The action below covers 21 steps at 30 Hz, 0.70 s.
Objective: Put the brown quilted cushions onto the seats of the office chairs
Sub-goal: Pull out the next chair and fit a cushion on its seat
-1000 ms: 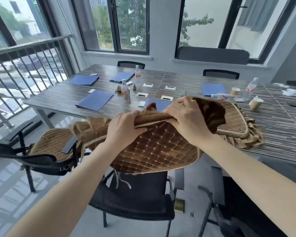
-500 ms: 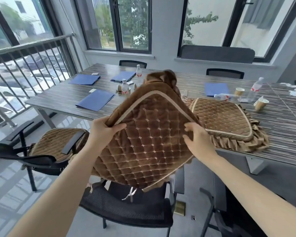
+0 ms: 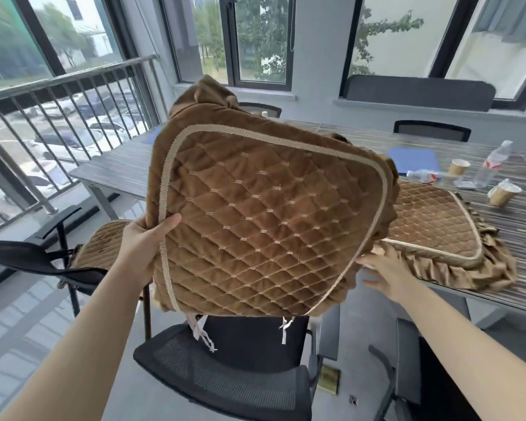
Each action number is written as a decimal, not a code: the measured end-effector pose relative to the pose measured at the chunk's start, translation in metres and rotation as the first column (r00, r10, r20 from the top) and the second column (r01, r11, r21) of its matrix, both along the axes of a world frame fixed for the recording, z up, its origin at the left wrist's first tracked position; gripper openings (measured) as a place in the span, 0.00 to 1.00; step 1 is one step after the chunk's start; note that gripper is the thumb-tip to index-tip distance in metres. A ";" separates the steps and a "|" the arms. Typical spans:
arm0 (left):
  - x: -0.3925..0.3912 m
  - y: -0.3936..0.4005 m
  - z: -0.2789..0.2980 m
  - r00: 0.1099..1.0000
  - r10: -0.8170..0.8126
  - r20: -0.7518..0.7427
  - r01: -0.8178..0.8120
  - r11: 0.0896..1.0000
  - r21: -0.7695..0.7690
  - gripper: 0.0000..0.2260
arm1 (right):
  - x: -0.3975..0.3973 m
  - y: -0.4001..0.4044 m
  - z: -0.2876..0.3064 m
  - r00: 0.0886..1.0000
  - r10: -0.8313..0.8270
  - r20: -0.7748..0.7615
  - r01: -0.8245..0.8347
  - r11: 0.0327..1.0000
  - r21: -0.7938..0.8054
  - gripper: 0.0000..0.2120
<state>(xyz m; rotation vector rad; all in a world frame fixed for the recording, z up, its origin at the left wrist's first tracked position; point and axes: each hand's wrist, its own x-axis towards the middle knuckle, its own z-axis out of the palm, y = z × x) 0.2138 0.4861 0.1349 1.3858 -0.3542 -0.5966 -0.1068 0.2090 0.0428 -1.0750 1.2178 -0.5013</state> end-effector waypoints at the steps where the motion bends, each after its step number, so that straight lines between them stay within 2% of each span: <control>1: 0.003 -0.001 -0.003 1.000 0.006 -0.017 -0.007 1.000 -0.009 0.15 | 0.005 -0.002 0.003 0.999 0.019 0.044 -0.019 1.000 -0.003 0.40; 3: 0.013 -0.004 -0.012 0.999 0.017 -0.033 -0.018 1.000 -0.014 0.12 | 0.019 -0.009 0.008 0.992 0.069 0.107 -0.069 0.998 -0.005 0.41; 6: 0.032 -0.014 -0.027 0.999 0.015 -0.034 -0.015 1.000 -0.007 0.12 | 0.042 -0.017 0.009 0.989 0.072 0.129 -0.068 0.997 -0.034 0.34; 9: 0.061 -0.025 -0.051 1.000 0.001 -0.024 0.000 1.000 0.027 0.16 | 0.062 -0.025 0.001 0.991 0.025 0.129 -0.013 0.996 -0.093 0.33; 11: 0.084 -0.035 -0.069 1.000 -0.005 -0.018 0.007 0.998 0.069 0.21 | 0.075 -0.028 -0.006 0.991 -0.025 0.129 0.042 0.991 -0.131 0.32; 14: 0.122 -0.059 -0.099 0.999 -0.033 -0.016 0.035 0.990 0.136 0.29 | 0.101 -0.034 -0.026 0.991 -0.105 0.080 0.118 0.976 -0.180 0.31; 18: 0.162 -0.086 -0.151 0.996 -0.074 -0.057 0.084 0.975 0.207 0.28 | 0.126 -0.033 -0.059 0.980 -0.196 -0.014 0.190 0.962 -0.195 0.27; 21: 0.185 -0.106 -0.195 0.989 -0.122 -0.078 0.142 0.927 0.346 0.21 | 0.145 -0.026 -0.091 0.956 -0.272 -0.113 0.243 0.945 -0.218 0.23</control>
